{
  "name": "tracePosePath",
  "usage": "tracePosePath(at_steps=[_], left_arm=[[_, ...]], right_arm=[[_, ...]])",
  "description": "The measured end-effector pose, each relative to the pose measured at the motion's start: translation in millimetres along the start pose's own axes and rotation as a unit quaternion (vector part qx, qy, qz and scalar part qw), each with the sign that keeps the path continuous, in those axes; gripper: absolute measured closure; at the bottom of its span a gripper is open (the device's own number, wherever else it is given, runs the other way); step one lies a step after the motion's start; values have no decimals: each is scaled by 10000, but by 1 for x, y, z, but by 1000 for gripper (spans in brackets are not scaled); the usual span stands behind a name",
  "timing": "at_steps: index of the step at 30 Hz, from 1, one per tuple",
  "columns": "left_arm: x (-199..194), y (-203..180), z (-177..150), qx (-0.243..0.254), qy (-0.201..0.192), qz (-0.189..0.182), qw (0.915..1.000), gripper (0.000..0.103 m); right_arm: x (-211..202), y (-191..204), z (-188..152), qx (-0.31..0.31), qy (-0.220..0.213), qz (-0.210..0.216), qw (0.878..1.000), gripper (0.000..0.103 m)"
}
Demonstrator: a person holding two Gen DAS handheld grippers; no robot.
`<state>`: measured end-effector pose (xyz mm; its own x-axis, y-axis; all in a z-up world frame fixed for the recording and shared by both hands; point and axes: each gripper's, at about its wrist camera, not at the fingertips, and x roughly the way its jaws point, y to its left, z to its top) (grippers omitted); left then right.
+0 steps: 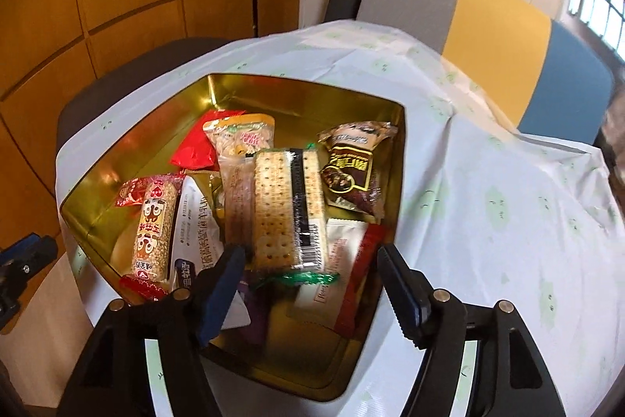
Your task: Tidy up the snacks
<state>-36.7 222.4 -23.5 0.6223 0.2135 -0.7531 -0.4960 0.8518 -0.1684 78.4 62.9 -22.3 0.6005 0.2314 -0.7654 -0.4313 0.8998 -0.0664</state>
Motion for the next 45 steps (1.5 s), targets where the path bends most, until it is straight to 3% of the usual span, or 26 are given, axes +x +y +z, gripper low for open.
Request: tracePosePath(at_steps=[5,20,30,40,45], left_arm=[[-4,-2,-1,-38,-109,98,9999,67],[-20,-5,-5,-99,-414,318,9986,66],[-36,-10,-11,-335,-675,913,9930,65],[-51,-25,-14,-338,-1043,858,9903,65],[-43,-27,-15,-369,-773,845,9927,65]], right_arm=[[-15,3,-7,-3,-254,-148,9996,23],[-42,16,-31,36,-510,-240,9984,22],[-53,12,-38,132,-707,-274,9970,18],[-60,3,-42,40,-799,-228,9965,18],[-59,-9,-44,249,-779,-222,9964,13]])
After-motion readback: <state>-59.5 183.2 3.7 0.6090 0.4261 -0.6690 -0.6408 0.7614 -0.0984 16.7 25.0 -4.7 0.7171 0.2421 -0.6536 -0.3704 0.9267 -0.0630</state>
